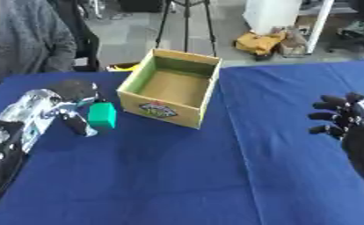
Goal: Pick up objects on the table and place them in the box.
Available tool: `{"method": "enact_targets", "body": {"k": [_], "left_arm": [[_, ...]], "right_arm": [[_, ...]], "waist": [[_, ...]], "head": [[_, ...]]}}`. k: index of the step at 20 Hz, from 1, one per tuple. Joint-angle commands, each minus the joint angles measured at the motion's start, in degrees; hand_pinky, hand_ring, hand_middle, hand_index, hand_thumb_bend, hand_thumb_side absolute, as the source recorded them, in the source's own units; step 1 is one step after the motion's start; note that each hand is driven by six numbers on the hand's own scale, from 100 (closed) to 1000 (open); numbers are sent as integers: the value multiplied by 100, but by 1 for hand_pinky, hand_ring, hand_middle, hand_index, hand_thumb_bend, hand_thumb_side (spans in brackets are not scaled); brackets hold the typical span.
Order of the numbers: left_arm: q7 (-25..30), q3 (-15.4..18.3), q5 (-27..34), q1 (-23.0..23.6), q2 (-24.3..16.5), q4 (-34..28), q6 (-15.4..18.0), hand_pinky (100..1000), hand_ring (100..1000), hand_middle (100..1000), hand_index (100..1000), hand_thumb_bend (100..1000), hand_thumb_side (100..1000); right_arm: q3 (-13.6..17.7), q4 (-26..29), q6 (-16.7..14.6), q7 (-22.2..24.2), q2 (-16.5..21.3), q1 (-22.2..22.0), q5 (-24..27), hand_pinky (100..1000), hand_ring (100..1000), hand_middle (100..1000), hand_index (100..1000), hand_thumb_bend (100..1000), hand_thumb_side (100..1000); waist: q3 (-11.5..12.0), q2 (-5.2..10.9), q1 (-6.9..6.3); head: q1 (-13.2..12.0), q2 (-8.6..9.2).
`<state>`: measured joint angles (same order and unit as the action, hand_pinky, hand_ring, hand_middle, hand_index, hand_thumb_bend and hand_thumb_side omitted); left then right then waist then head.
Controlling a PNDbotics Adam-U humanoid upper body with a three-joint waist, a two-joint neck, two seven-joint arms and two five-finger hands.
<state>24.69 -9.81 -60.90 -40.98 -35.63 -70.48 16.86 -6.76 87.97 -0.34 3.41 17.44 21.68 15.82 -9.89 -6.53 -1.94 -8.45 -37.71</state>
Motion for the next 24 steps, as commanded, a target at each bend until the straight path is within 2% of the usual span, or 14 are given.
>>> {"method": "enact_targets", "body": {"k": [1, 3, 7, 14, 21, 23, 24], "left_arm": [[21, 176, 285, -376, -228, -337, -108, 468, 427, 439, 545, 100, 303], [-24, 219, 346, -603, -131, -257, -261, 486, 444, 454, 558, 100, 305], [-238, 329, 102, -927, 221, 244, -561, 494, 451, 461, 567, 100, 304], [-687, 578, -554, -1312, 805, 1318, -1012, 525, 475, 480, 586, 100, 308], [-985, 774, -1061, -1394, 1121, 2406, -998, 564, 518, 524, 634, 104, 338], [-855, 789, -1072, -1382, 1141, 2633, -956, 581, 545, 556, 664, 165, 368], [-765, 800, -1061, -1379, 1146, 2696, -940, 588, 554, 569, 677, 223, 387]], "right_arm": [[6, 58, -5, 27, 103, 80, -10, 564, 721, 722, 835, 100, 1000], [-13, 54, 0, 43, 104, 85, -12, 564, 721, 722, 835, 100, 1000], [-84, 53, 16, 111, 95, 144, -20, 564, 721, 722, 835, 100, 1000], [-201, 59, 48, 228, 130, 338, -50, 564, 721, 722, 835, 100, 1000], [-269, 54, 69, 303, 155, 430, -75, 564, 721, 722, 835, 100, 1000], [-269, 54, 69, 306, 162, 442, -77, 564, 721, 722, 835, 100, 1000], [-268, 54, 70, 306, 163, 442, -77, 564, 721, 722, 835, 100, 1000]], "waist": [[-22, 98, -4], [-61, 105, -19], [-209, 64, -69], [-620, -160, -239], [-854, -284, -362], [-882, -304, -371], [-885, -307, -375]], "head": [[-31, 43], [-67, 47], [-172, 125], [-412, 361], [-524, 500], [-525, 533], [-528, 533]]}}
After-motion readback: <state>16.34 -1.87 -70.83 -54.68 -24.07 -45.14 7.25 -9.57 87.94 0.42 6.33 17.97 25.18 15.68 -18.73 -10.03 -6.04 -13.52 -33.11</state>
